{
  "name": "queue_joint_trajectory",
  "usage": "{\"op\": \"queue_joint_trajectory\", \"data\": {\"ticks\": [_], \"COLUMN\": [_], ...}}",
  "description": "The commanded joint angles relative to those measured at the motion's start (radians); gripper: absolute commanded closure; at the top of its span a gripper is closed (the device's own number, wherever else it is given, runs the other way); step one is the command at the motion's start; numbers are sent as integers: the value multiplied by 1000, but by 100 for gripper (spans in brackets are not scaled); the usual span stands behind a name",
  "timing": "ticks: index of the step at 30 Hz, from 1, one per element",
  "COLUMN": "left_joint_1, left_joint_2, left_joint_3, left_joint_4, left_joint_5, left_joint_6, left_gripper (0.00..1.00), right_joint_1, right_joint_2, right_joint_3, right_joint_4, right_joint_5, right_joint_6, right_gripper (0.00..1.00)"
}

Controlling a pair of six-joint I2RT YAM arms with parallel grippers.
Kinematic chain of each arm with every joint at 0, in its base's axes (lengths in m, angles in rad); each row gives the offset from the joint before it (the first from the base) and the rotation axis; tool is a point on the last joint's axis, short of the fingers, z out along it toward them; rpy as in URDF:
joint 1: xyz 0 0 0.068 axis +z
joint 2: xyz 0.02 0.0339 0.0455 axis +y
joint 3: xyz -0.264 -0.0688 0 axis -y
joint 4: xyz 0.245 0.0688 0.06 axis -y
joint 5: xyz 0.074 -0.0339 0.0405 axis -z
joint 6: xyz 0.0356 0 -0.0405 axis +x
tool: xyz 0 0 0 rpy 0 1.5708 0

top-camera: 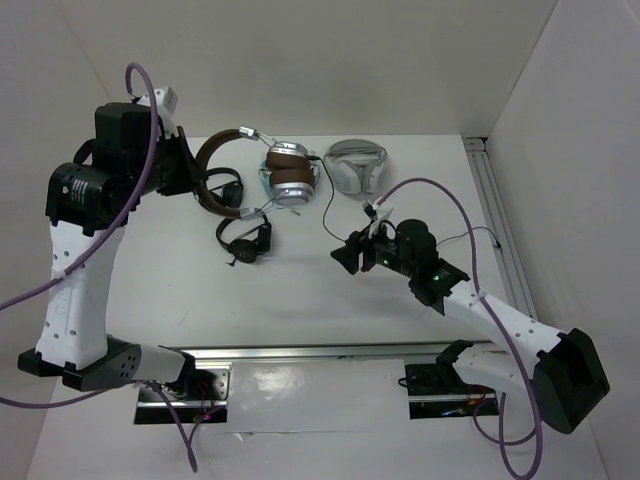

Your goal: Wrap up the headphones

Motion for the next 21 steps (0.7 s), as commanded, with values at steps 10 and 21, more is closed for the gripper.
{"op": "queue_joint_trajectory", "data": {"ticks": [10, 21], "left_joint_1": [5, 5], "left_joint_2": [-63, -98], "left_joint_3": [45, -79], "left_joint_4": [52, 103], "left_joint_5": [-55, -161], "left_joint_6": [-19, -52], "left_gripper": [100, 100], "right_joint_1": [16, 225], "right_joint_2": [-67, -157], "right_joint_3": [-96, -161], "right_joint_4": [155, 17], "right_joint_5": [63, 383], "right_joint_6": [38, 90], "right_gripper": [86, 100]}}
